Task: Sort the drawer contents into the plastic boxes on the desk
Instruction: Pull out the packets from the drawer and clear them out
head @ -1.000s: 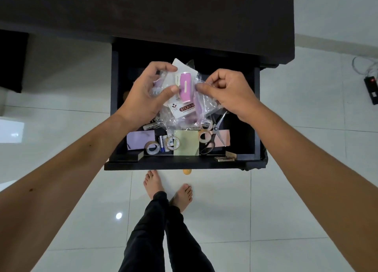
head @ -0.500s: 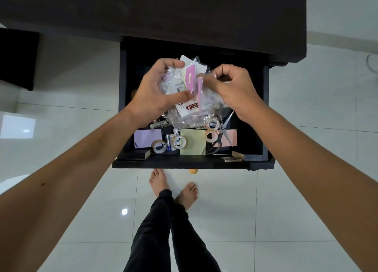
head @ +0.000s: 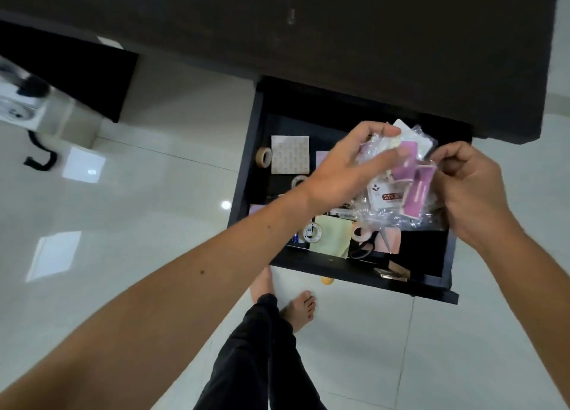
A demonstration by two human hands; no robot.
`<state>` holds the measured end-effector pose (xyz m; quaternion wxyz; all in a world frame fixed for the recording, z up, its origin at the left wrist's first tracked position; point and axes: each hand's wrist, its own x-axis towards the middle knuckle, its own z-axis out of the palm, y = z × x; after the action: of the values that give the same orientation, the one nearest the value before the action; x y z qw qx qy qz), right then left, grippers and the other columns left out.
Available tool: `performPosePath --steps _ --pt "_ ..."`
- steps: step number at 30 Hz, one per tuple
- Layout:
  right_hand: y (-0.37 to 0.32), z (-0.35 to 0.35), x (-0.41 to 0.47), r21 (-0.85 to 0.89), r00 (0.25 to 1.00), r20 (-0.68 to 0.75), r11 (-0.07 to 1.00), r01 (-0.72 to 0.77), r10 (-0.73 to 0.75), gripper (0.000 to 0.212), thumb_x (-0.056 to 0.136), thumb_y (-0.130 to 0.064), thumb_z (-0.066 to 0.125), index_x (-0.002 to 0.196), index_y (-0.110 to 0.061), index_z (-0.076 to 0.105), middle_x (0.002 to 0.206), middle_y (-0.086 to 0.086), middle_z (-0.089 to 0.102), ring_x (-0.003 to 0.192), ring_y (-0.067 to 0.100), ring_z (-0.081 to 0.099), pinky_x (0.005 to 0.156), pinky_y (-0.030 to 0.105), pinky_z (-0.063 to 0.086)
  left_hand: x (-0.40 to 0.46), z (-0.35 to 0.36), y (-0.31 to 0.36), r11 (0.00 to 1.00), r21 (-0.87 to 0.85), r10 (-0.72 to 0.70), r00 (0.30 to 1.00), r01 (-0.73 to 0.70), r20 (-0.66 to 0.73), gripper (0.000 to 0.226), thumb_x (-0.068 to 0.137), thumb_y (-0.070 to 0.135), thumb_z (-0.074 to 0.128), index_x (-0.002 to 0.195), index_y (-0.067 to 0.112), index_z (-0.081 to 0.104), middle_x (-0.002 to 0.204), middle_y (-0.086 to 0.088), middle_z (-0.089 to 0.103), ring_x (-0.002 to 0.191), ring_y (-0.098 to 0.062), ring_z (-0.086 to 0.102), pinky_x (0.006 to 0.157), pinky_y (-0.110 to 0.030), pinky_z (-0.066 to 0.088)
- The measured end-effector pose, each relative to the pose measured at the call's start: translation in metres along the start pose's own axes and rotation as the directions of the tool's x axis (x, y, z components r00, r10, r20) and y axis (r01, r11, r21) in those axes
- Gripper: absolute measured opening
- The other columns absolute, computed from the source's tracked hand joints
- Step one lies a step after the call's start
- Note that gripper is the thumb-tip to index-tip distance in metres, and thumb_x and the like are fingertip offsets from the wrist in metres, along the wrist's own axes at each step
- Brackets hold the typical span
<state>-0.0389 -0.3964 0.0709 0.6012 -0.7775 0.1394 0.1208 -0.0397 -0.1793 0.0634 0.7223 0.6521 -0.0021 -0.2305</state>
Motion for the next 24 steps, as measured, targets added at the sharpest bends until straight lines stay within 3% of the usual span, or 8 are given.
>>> performPosePath --steps 5,7,8,12,18,22,24 --pt "0.003 -0.026 -0.010 -0.052 0.995 -0.091 0.998 -0.040 0.035 0.050 0.087 0.014 0.073 0.093 -0.034 0.064 0.083 -0.008 0.077 0.066 0.006 0.073 0.052 0.021 0.057 0.008 0.035 -0.007 0.999 0.017 -0.029 1.000 0.029 -0.005 0.058 0.083 0.022 0.090 0.131 0.024 0.057 0.129 0.009 0.062 0.113 0.002 0.062 0.095 -0.012 0.050" --pt "0.001 -0.037 -0.014 -0.023 0.993 -0.106 0.999 -0.049 0.047 0.046 0.087 0.005 0.079 0.104 -0.035 0.063 0.090 -0.006 0.079 0.071 0.008 0.076 0.056 0.023 0.061 0.013 0.043 -0.006 0.996 0.086 -0.008 1.000 0.007 0.016 0.058 0.084 0.019 0.089 0.132 0.027 0.056 0.135 0.012 0.059 0.113 0.015 0.054 0.097 -0.006 0.041" --pt "0.001 -0.041 -0.017 -0.005 0.993 -0.110 0.999 -0.051 0.050 0.045 0.085 -0.002 0.083 0.110 -0.034 0.063 0.096 -0.003 0.079 0.077 0.011 0.078 0.060 0.025 0.063 0.016 0.047 -0.006 0.994 0.112 0.000 1.000 -0.002 0.021 0.058 0.085 0.018 0.088 0.132 0.028 0.056 0.138 0.012 0.058 0.117 0.015 0.052 0.100 -0.007 0.040" --pt "0.002 -0.058 -0.022 0.032 0.990 -0.128 0.998 -0.061 0.065 0.048 0.078 -0.023 0.089 0.121 -0.022 0.069 0.111 0.001 0.080 0.095 0.016 0.079 0.075 0.033 0.066 0.028 0.063 -0.006 0.993 0.115 0.033 0.998 -0.040 0.057 0.057 0.086 0.012 0.083 0.134 0.027 0.055 0.139 0.007 0.058 0.123 -0.015 0.062 0.105 -0.035 0.055" --pt "0.014 -0.089 -0.027 0.109 0.986 -0.156 0.993 -0.036 0.053 0.043 0.086 -0.014 0.084 0.123 -0.001 0.067 0.101 0.003 0.077 0.086 0.013 0.075 0.069 0.025 0.062 0.047 0.094 -0.007 0.980 0.157 0.107 0.987 -0.125 0.117 0.052 0.090 -0.006 0.075 0.135 0.009 0.054 0.131 0.000 0.059 0.097 0.000 0.064 0.083 -0.016 0.052" --pt "0.031 -0.124 -0.042 0.220 0.992 -0.099 0.974 -0.059 0.083 0.044 0.077 -0.017 0.084 0.118 -0.013 0.068 0.109 0.003 0.075 0.092 0.015 0.075 0.074 0.029 0.063 0.057 0.128 -0.012 0.973 0.164 0.138 0.979 -0.162 0.151 0.051 0.088 -0.003 0.080 0.131 0.010 0.057 0.137 -0.006 0.061 0.123 -0.026 0.065 0.102 -0.043 0.059" --pt "0.041 -0.145 -0.047 0.241 0.994 -0.088 0.970 -0.047 0.070 0.049 0.076 -0.014 0.086 0.122 -0.012 0.067 0.112 0.004 0.076 0.096 0.018 0.075 0.081 0.033 0.063 0.060 0.149 -0.014 0.967 0.189 0.143 0.976 -0.173 0.162 0.052 0.087 -0.008 0.079 0.133 0.007 0.058 0.140 -0.008 0.060 0.127 -0.017 0.063 0.102 -0.030 0.056"
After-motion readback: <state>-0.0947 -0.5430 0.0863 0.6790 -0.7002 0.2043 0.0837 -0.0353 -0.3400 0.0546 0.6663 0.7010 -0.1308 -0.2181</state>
